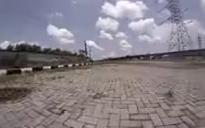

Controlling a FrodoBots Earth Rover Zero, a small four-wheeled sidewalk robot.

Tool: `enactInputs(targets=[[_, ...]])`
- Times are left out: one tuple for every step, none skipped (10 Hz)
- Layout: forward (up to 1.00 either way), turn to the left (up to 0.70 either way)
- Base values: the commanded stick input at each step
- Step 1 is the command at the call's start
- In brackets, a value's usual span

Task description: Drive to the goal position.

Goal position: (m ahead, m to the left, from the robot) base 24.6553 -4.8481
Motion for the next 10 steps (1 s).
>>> enactInputs(targets=[[1.00, 0.00], [1.00, 0.00], [1.00, 0.00], [1.00, 0.00], [1.00, 0.00], [1.00, 0.00], [1.00, 0.00], [1.00, 0.00], [1.00, 0.00], [1.00, 0.00]])
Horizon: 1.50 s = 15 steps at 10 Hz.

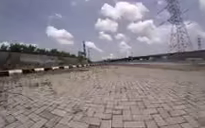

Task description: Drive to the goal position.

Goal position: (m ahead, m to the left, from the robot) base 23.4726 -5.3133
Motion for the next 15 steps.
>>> enactInputs(targets=[[1.00, 0.00], [1.00, 0.00], [1.00, 0.00], [1.00, 0.00], [1.00, 0.00], [1.00, 0.00], [1.00, 0.00], [1.00, 0.00], [1.00, 0.00], [1.00, 0.00], [1.00, 0.00], [1.00, 0.00], [1.00, 0.00], [1.00, 0.00], [1.00, 0.00]])
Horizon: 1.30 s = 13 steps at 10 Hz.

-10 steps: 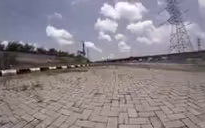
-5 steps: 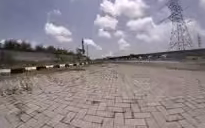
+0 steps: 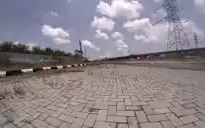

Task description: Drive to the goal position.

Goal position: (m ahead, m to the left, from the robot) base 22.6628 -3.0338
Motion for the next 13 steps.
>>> enactInputs(targets=[[1.00, 0.00], [1.00, 0.00], [1.00, 0.00], [1.00, 0.00], [1.00, 0.00], [1.00, 0.00], [1.00, 0.00], [0.92, 0.00], [0.59, 0.00], [0.26, 0.00], [0.00, 0.00], [0.00, 0.00], [0.00, 0.00]])
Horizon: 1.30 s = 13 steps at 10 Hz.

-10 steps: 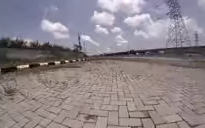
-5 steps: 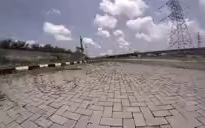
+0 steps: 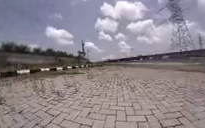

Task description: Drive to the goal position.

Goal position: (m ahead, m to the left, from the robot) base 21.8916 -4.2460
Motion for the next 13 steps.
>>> enactInputs(targets=[[0.22, 0.00], [0.89, 0.00], [1.00, 0.00], [1.00, 0.00], [1.00, 0.00], [1.00, 0.00], [1.00, 0.00], [1.00, 0.00], [1.00, 0.00], [1.00, 0.00], [1.00, 0.00], [1.00, 0.00], [1.00, 0.00]])
